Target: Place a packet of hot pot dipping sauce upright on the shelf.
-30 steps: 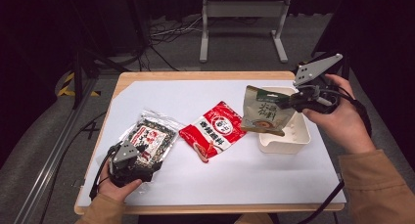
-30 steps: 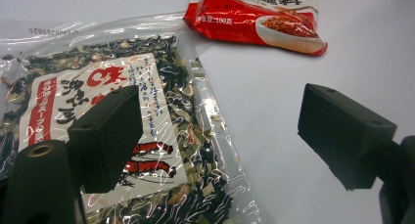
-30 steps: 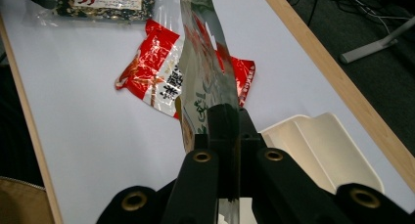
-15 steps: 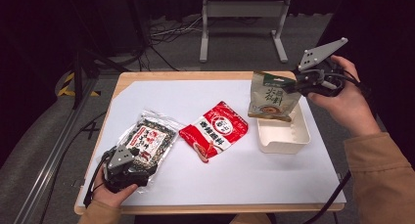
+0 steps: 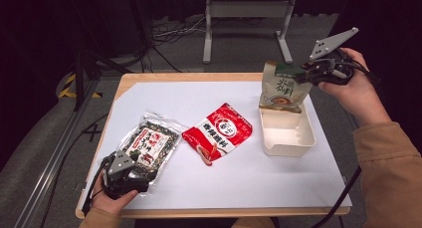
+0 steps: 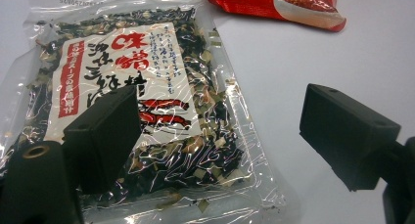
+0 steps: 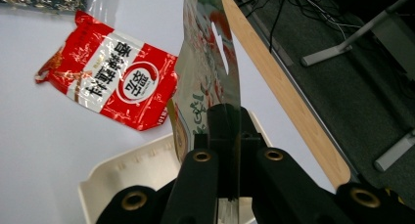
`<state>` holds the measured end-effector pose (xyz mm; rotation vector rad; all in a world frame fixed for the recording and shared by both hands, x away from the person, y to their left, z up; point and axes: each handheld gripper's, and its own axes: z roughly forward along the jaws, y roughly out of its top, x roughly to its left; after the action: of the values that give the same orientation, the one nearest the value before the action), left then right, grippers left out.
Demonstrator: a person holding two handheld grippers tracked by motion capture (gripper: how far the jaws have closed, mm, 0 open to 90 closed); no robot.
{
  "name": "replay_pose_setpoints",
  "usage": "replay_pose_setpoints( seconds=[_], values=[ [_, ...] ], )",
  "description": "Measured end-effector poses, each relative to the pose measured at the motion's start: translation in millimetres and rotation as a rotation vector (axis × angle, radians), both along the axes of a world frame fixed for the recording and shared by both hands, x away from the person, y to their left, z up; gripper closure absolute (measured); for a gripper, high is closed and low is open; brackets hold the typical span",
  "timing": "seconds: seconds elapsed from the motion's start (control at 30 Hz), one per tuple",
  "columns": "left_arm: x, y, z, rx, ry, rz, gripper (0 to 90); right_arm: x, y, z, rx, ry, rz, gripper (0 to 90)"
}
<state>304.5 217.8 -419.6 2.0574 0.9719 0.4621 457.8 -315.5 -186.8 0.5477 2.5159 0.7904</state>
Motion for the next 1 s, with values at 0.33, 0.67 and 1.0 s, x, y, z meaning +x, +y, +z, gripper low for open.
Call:
replay_pose_setpoints(
  seconds=[0.33, 0.67, 1.0],
  values=[
    [3.5, -2.5, -1.6, 0.002, 0.004, 0.002, 15.7, 20.9, -15.3, -2.2, 0.003, -0.031, -0.011, 89.0],
    [4.2, -3.3, -1.2, 0.007, 0.007, -0.008, 15.7, 37.1, -22.3, -6.5, 0.005, -0.058, -0.014, 89.2],
    [1.4, -0.5, -1.6, 0.002, 0.006, 0.01, 15.7, 56.5, -24.5, -14.1, 0.006, -0.099, 0.008, 89.1]
  ],
)
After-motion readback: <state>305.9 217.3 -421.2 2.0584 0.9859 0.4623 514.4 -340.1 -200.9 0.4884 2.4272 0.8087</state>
